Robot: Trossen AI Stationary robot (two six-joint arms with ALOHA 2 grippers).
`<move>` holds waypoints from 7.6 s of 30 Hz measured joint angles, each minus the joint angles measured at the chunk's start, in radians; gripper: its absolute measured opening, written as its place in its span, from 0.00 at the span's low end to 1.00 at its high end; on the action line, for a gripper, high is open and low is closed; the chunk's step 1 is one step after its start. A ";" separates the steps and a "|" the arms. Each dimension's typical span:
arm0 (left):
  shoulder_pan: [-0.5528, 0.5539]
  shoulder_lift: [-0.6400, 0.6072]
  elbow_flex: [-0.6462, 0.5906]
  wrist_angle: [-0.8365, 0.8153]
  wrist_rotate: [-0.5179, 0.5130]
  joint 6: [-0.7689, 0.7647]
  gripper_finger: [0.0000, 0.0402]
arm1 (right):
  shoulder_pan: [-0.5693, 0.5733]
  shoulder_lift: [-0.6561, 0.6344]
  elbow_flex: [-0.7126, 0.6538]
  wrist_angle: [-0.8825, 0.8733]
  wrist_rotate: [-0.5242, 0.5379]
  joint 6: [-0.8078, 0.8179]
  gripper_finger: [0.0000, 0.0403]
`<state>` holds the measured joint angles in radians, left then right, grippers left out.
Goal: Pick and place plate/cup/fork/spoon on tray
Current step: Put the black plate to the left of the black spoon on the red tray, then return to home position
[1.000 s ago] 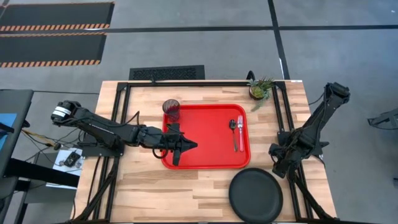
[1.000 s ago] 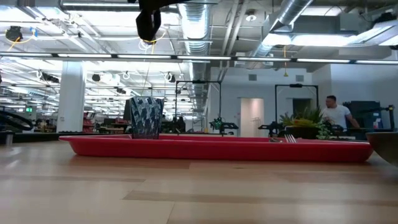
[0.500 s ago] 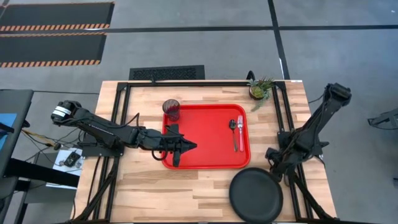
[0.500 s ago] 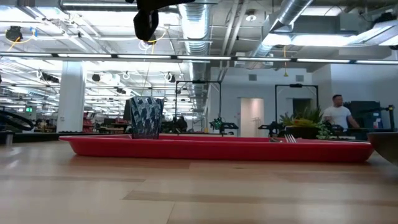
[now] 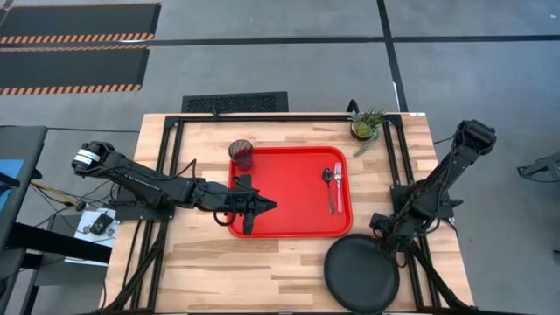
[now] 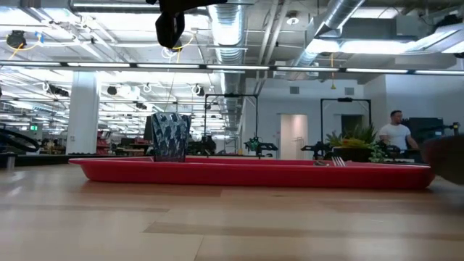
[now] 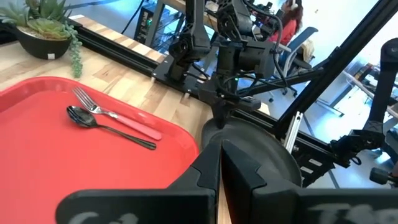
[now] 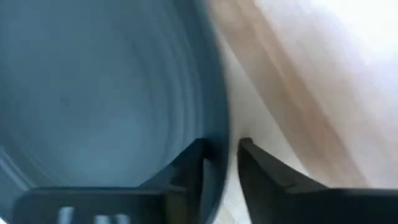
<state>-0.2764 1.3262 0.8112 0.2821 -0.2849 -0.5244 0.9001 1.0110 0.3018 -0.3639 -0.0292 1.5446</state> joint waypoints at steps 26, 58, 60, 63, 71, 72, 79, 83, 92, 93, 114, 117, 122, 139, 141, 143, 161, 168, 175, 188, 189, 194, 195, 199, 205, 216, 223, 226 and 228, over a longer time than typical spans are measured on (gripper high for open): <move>-0.197 -0.332 -0.255 0.019 -0.167 -0.081 0.00 | -0.243 -0.018 0.333 -0.094 0.245 0.060 0.02; -0.206 -0.778 -0.393 -0.216 -0.141 0.075 0.00 | -1.083 0.632 0.569 0.050 -0.101 -0.211 0.03; -0.206 -0.777 -0.393 -0.224 -0.143 0.073 0.00 | -1.090 0.638 0.574 0.047 -0.101 -0.211 0.03; -0.206 -0.777 -0.393 -0.225 -0.144 0.071 0.00 | -1.095 0.646 0.576 0.038 -0.102 -0.211 0.03; -0.206 -0.777 -0.393 -0.234 -0.148 0.069 0.00 | -1.106 0.645 0.576 0.030 -0.104 -0.204 0.06; -0.206 -0.777 -0.393 -0.234 -0.148 0.069 0.00 | -1.106 0.645 0.576 0.030 -0.104 -0.207 0.07; -0.206 -0.777 -0.393 -0.247 -0.149 0.045 0.00 | -1.106 0.638 0.574 -0.006 -0.091 -0.216 0.21; -0.206 -0.777 -0.393 -0.252 -0.149 0.044 0.00 | -1.104 0.621 0.573 -0.019 -0.082 -0.244 0.27; -0.161 -0.777 -0.393 -0.264 -0.098 0.040 0.00 | -1.104 0.510 0.573 -0.103 -0.030 -0.313 0.37; -0.149 -0.777 -0.393 -0.267 -0.077 0.040 0.00 | -1.104 0.489 0.573 -0.109 -0.021 -0.339 0.37; 0.372 -0.762 -0.556 0.044 0.353 0.163 0.00 | -1.174 0.082 0.366 0.413 -0.209 -1.247 0.02; 0.404 -0.767 -0.618 0.122 0.367 0.157 0.00 | -1.176 0.033 0.277 0.507 -0.211 -1.277 0.02; 0.438 -0.783 -0.677 0.123 0.378 0.175 0.00 | -1.177 -0.027 0.121 0.671 -0.210 -1.316 0.01; 0.517 -0.892 -0.736 0.064 0.412 0.239 0.00 | -1.177 -0.371 -0.144 0.848 -0.182 -1.390 0.01; 0.517 -0.941 -0.736 0.007 0.411 0.241 0.00 | -1.177 -0.431 -0.144 0.806 -0.169 -1.412 0.00; 0.516 -0.998 -0.736 -0.061 0.403 0.242 0.00 | -1.176 -0.490 -0.144 0.747 -0.143 -1.420 0.00; 0.516 -1.324 -0.766 -0.345 0.348 0.232 0.00 | -1.138 -0.760 -0.293 0.774 -0.098 -1.366 0.00; 0.515 -1.322 -0.769 -0.334 0.367 0.251 0.00 | -1.137 -0.807 -0.292 0.719 -0.100 -1.432 0.03; 0.514 -1.323 -0.769 -0.335 0.359 0.241 0.00 | -1.139 -0.809 -0.292 0.584 -0.100 -1.374 0.09; 0.514 -1.322 -0.769 -0.339 0.339 0.293 0.00 | -1.145 -0.806 -0.293 0.410 -0.086 -1.353 0.07; 0.514 -1.322 -0.769 -0.339 0.339 0.295 0.00 | -1.145 -0.802 -0.293 0.413 -0.080 -1.352 0.07; 0.514 -1.322 -0.769 -0.339 0.338 0.295 0.00 | -1.145 -0.801 -0.293 0.412 -0.079 -1.351 0.07; 0.514 -1.322 -0.769 -0.339 0.338 0.295 0.00 | -1.145 -0.801 -0.293 0.412 -0.079 -1.351 0.07; 0.514 -1.322 -0.769 -0.340 0.337 0.295 0.00 | -1.145 -0.801 -0.293 0.411 -0.079 -1.351 0.07; 0.514 -1.322 -0.770 -0.340 0.337 0.296 0.00 | -1.145 -0.801 -0.293 0.410 -0.079 -1.351 0.07; 0.514 -1.322 -0.770 -0.340 0.337 0.296 0.00 | -1.145 -0.801 -0.294 0.409 -0.079 -1.351 0.07; 0.514 -1.322 -0.770 -0.340 0.337 0.296 0.00 | -1.145 -0.801 -0.294 0.408 -0.079 -1.352 0.08; 0.514 -1.322 -0.770 -0.340 0.337 0.296 0.00 | -1.145 -0.801 -0.294 0.408 -0.079 -1.352 0.08; 0.514 -1.322 -0.770 -0.340 0.337 0.296 0.00 | -1.145 -0.801 -0.294 0.408 -0.079 -1.352 0.08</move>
<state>0.2379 0.0040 0.0414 -0.0577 0.0525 -0.2287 -0.2447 0.2100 0.0082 0.0441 -0.1078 0.1928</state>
